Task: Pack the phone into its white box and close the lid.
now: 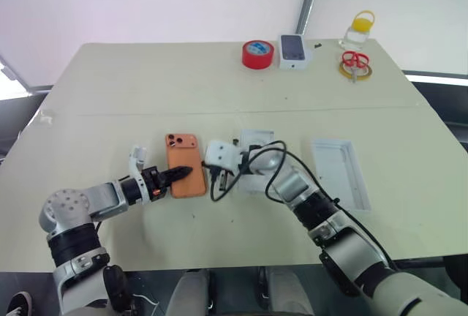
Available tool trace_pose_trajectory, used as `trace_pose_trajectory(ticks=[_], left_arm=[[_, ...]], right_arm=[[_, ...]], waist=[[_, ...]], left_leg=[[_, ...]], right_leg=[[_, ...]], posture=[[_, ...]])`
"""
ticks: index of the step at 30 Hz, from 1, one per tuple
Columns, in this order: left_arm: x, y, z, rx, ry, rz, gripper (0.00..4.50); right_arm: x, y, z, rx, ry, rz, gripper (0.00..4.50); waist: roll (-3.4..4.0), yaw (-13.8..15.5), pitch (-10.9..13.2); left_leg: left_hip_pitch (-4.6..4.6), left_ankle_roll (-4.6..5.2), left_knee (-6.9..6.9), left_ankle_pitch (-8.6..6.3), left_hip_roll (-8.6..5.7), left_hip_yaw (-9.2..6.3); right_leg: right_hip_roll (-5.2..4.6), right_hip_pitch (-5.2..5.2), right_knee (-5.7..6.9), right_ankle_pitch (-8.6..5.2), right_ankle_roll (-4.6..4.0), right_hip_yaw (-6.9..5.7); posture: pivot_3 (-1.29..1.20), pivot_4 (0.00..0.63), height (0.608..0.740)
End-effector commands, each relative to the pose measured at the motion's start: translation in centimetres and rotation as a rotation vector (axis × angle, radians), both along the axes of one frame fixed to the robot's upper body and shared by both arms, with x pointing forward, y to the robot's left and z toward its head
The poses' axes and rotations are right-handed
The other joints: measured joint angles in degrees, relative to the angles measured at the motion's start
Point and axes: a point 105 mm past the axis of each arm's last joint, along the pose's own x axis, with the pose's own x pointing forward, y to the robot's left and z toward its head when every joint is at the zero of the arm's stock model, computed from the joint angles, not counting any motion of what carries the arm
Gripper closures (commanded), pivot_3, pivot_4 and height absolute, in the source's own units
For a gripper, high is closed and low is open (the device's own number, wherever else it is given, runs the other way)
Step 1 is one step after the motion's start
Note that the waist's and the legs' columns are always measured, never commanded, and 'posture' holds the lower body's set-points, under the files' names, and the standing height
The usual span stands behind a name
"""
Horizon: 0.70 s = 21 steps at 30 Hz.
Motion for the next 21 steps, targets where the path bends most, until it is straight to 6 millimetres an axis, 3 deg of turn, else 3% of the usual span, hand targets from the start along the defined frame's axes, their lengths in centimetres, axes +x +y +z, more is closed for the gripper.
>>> trace_pose_trajectory(ticks=[1,5,9,12,16,21], left_arm=[[0.3,-0.3,2.0,0.112,-0.204,0.046,4.5],[0.2,-0.9,3.4,0.018,-0.26,0.021,4.5],[-0.1,-1.6,4.0,0.023,-0.282,-0.021,4.5],[-0.1,-1.9,3.8,0.029,-0.277,-0.038,4.5],[0.6,-2.1,3.8,0.036,-0.279,-0.033,4.5],[0.8,-2.3,4.0,0.023,-0.279,-0.052,4.5]], right_arm=[[-2.3,-1.2,5.3,0.229,-0.022,0.166,3.94],[-4.5,-4.5,2.2,0.03,-0.045,0.222,2.13],[-6.0,-7.7,1.5,-0.058,-0.089,0.218,2.13],[-7.6,-10.4,-0.2,-0.167,-0.103,0.241,2.13],[-8.3,-11.4,-1.3,-0.148,-0.082,0.231,2.13],[-7.8,-12.1,-2.8,-0.195,-0.128,0.186,2.13]], waist=[[0.0,-0.03,0.02],[0.0,0.54,0.02],[-0.06,0.25,0.19],[-0.11,0.3,0.26],[-0.39,0.27,0.46],[-0.45,0.41,0.56]], left_leg=[[-0.01,0.0,-0.05,-0.01,0.0,0.01],[-0.05,0.07,-0.2,-0.07,-0.01,0.01],[-0.15,0.21,-0.12,-0.12,-0.08,0.12],[-0.13,0.22,-0.09,-0.11,-0.01,0.16],[-0.04,0.2,-0.09,-0.09,0.13,0.13],[-0.04,0.15,-0.03,-0.05,0.18,0.14]], right_leg=[[-0.04,-0.03,-0.04,0.0,0.0,0.0],[-0.02,-0.04,-0.17,-0.06,-0.08,-0.08],[-0.08,-0.04,-0.29,-0.13,-0.19,-0.06],[0.0,-0.04,-0.35,-0.14,-0.18,-0.03],[0.19,0.06,-0.38,-0.18,-0.18,-0.05],[0.22,0.07,-0.38,-0.18,-0.23,-0.04]], posture=[[0.0,0.15,0.74],[0.0,0.15,0.74],[0.0,0.15,0.74],[0.0,0.15,0.74],[0.0,0.15,0.74],[0.0,0.15,0.74]])
